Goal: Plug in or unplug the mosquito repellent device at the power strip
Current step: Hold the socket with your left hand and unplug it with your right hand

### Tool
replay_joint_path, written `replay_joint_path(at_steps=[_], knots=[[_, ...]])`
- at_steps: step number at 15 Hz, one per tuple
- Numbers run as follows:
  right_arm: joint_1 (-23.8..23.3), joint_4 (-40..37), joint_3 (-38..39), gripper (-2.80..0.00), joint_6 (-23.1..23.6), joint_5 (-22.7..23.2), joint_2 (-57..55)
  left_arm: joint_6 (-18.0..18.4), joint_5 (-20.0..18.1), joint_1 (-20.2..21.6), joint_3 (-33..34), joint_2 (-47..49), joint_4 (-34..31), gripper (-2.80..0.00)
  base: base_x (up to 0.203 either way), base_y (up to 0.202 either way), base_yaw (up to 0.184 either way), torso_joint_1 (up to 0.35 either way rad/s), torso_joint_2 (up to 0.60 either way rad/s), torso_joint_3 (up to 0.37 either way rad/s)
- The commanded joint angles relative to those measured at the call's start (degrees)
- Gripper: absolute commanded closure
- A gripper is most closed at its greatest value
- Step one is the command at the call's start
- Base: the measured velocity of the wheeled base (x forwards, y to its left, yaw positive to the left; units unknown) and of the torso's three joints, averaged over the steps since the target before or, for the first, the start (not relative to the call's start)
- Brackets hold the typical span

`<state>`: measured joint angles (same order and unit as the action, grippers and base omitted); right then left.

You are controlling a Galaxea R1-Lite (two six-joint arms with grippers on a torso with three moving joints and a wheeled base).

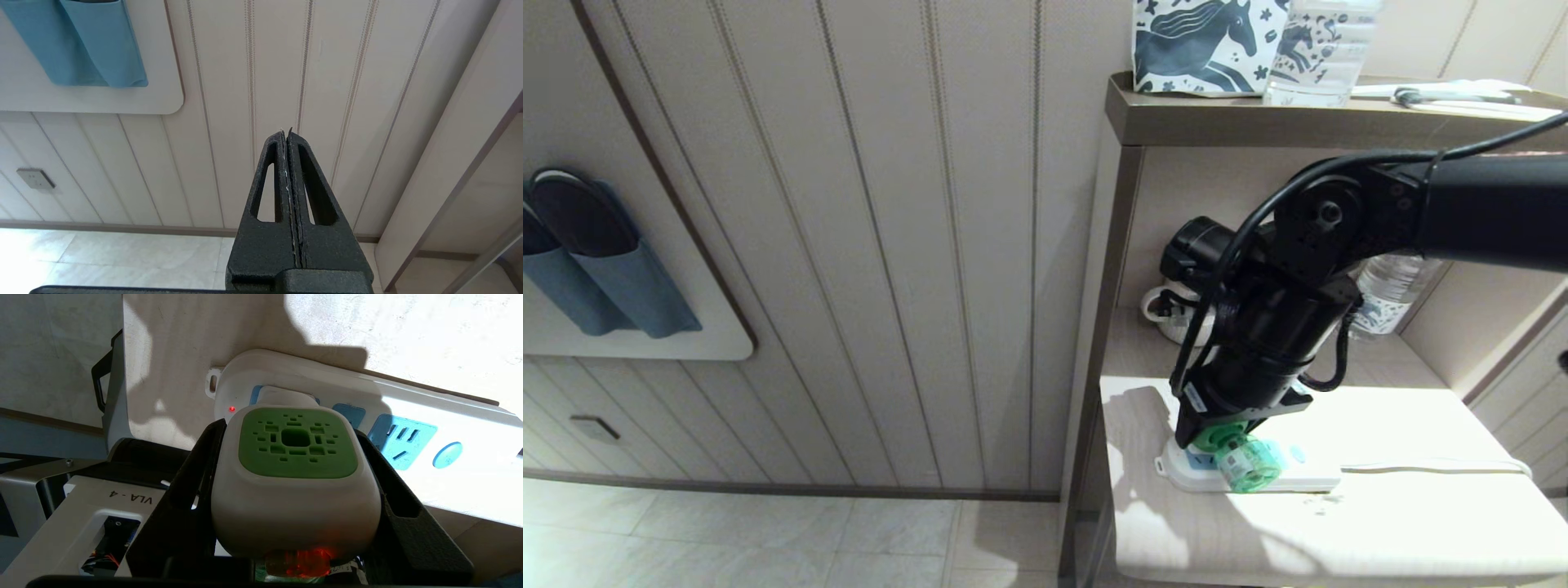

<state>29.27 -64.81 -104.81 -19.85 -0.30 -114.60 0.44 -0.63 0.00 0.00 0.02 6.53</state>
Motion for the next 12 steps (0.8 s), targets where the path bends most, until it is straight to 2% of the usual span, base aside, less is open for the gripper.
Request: replay_joint_path(at_steps=[1, 4, 5, 7, 9, 12], knots=[[0.2, -0.3, -0.6, 0.00, -0.1, 0.0, -1.1, 0.0, 0.0, 0.0, 0.0, 0.0, 0.1, 0.00, 0.000, 0.000, 0.000, 0.000, 0.00, 0.000], [0.3, -0.3, -0.8, 0.00, -0.1, 0.0, -1.2, 0.8, 0.5, 0.1, -0.1, 0.2, -1.2, 0.00, 0.000, 0.000, 0.000, 0.000, 0.00, 0.000], [0.3, -0.3, -0.9, 0.00, -0.1, 0.0, -1.2, 0.4, 0.5, 0.0, -2.0, 1.1, -1.8, 0.00, 0.000, 0.000, 0.000, 0.000, 0.00, 0.000], [0.3, -0.3, -1.2, 0.00, -0.1, 0.0, -1.1, -1.5, -0.2, 0.0, -12.2, 5.6, -4.3, 0.00, 0.000, 0.000, 0.000, 0.000, 0.00, 0.000], [0.4, -0.4, -2.2, 0.00, -0.5, 0.0, -1.1, -2.9, -2.8, 0.0, -18.2, 14.5, -5.6, 0.00, 0.000, 0.000, 0.000, 0.000, 0.00, 0.000], [1.7, -0.5, -4.4, 0.00, -1.9, 0.0, -1.4, -4.0, -10.4, 0.0, -20.6, 28.3, -2.2, 0.00, 0.000, 0.000, 0.000, 0.000, 0.00, 0.000]])
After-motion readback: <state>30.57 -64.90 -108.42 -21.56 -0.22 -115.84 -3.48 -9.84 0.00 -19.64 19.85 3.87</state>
